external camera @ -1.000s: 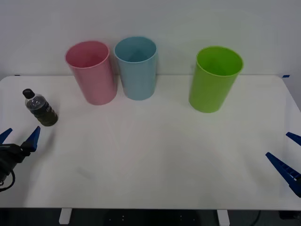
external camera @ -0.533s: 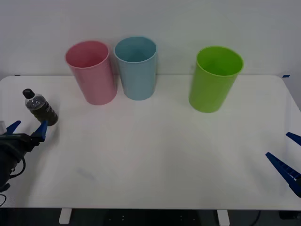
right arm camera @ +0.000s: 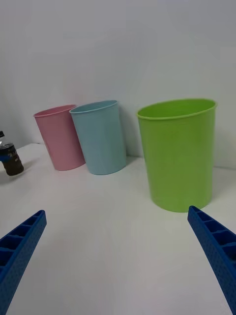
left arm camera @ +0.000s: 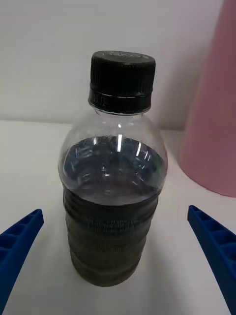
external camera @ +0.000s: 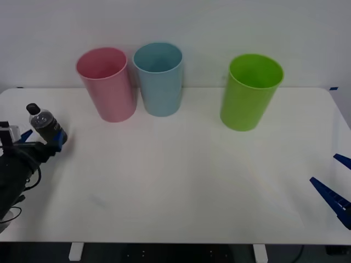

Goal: Grasp the object on the table and drop it into the matching bin: aluminum can to the light blue bin, PET bottle to the pink bin.

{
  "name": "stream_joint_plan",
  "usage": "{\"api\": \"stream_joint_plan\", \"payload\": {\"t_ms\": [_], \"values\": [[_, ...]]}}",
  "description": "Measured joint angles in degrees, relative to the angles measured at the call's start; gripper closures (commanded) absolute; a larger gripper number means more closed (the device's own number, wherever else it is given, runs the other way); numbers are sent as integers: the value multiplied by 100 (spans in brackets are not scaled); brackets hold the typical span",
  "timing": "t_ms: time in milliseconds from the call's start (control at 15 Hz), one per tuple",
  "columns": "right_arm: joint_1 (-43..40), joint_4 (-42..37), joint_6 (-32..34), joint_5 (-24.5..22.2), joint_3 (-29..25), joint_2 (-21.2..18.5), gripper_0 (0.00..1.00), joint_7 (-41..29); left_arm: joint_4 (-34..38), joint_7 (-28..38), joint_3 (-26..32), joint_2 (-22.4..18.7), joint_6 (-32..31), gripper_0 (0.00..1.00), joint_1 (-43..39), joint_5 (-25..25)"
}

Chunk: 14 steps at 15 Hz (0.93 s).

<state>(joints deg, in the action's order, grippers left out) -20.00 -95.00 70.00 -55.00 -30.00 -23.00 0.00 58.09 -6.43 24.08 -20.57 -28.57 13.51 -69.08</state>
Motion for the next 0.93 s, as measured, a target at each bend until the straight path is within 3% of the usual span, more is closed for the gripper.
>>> {"api": "stream_joint_plan", "payload": {"t_ms": [867, 933], "values": [[0, 0, 0, 0, 0, 0, 0, 0, -758, -88, -19, 0, 408, 0, 775, -369], [0, 0, 0, 0, 0, 0, 0, 0, -759, -90, -28, 0, 413, 4, 779, -369]]}}
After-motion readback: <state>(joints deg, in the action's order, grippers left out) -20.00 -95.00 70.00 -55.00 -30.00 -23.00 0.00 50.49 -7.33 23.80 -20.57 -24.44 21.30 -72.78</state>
